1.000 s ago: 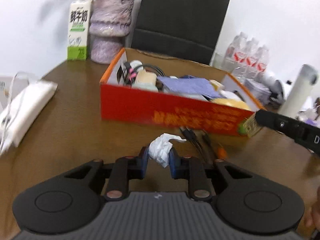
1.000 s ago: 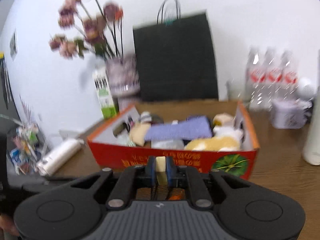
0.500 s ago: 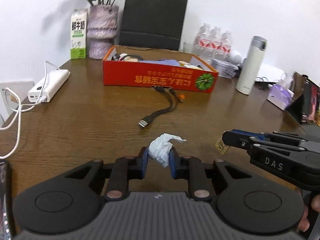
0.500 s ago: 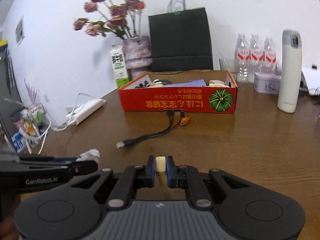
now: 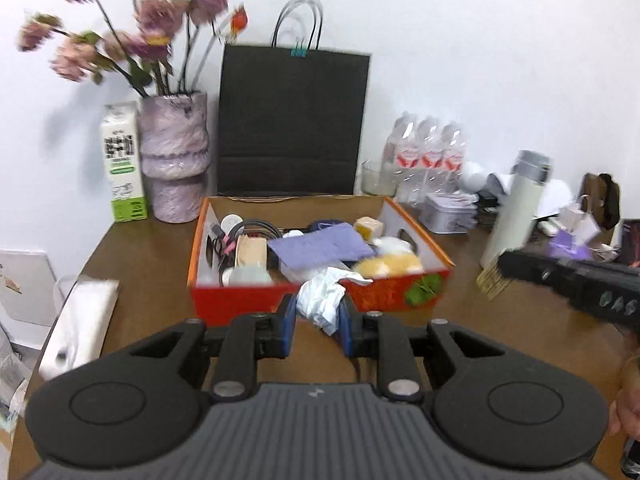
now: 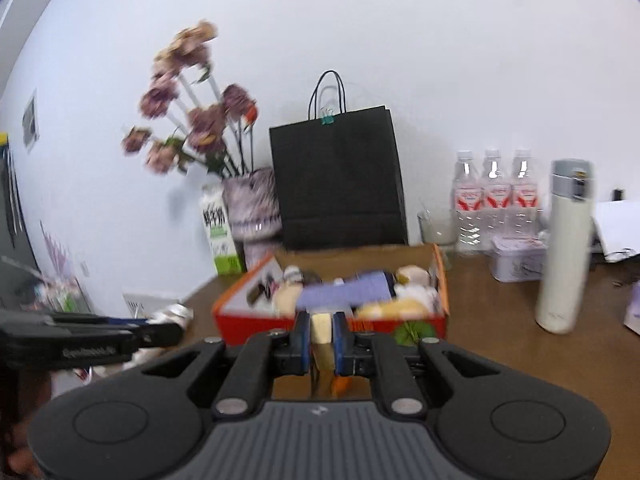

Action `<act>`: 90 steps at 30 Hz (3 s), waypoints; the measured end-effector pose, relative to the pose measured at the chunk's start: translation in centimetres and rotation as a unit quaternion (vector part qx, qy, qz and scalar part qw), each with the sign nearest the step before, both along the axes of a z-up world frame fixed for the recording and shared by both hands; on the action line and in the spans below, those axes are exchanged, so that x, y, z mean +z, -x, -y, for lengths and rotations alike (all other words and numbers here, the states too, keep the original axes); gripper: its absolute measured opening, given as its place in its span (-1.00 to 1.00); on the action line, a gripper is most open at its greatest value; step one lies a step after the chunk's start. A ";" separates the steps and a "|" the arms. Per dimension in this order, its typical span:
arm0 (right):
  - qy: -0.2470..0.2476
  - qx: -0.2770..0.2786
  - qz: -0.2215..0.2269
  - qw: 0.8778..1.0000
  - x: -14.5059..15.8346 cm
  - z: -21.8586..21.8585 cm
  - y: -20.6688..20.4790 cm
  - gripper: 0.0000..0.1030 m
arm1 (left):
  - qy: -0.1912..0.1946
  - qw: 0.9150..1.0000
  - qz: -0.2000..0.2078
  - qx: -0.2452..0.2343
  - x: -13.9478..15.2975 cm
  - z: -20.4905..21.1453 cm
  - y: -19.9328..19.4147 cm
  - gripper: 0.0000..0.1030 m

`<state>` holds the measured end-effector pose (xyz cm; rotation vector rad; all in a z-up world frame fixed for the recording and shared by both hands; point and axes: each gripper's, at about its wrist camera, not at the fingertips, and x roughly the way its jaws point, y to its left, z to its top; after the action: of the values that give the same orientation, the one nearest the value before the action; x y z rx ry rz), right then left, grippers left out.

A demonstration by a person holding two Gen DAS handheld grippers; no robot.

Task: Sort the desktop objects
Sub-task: 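Drop the tissue with the left gripper and the block with the right gripper into the box, then grasp the black USB cable with the left gripper while the right gripper grasps the orange figurine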

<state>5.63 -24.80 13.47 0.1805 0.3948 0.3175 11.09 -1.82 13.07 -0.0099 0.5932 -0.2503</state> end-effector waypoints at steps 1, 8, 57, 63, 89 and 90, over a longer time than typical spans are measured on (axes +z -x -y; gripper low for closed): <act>0.000 0.000 -0.002 1.000 0.3 -0.1 -1.8 -0.80 | 0.001 1.000 -0.014 0.003 -0.1 0.0 -2.0 -0.56; -0.003 -0.031 -0.085 0.996 -2.1 1.1 -17.9 -0.80 | -0.020 0.994 -0.102 0.019 -4.1 0.1 -15.3 -0.56; 0.083 -0.047 -0.096 0.991 -10.5 0.5 6.5 0.22 | -0.029 0.999 -0.016 0.017 -12.3 3.5 5.4 0.67; 0.085 -0.052 -0.089 0.991 -10.1 1.1 3.7 0.21 | -0.036 0.998 -0.029 -0.035 -13.2 6.7 -0.3 0.22; 0.136 -0.003 -0.115 0.984 -12.4 -5.5 -5.1 -0.77 | 0.089 0.995 0.021 0.034 -5.7 -2.5 6.0 -0.94; 0.136 -0.003 -0.105 0.985 -11.9 -5.4 -3.6 -0.77 | 0.093 0.995 0.024 0.034 -5.3 -2.8 6.9 -0.94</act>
<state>9.19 -19.40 1.57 -0.0542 0.6410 0.2364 4.19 1.01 7.76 -0.2031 0.5182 -0.2392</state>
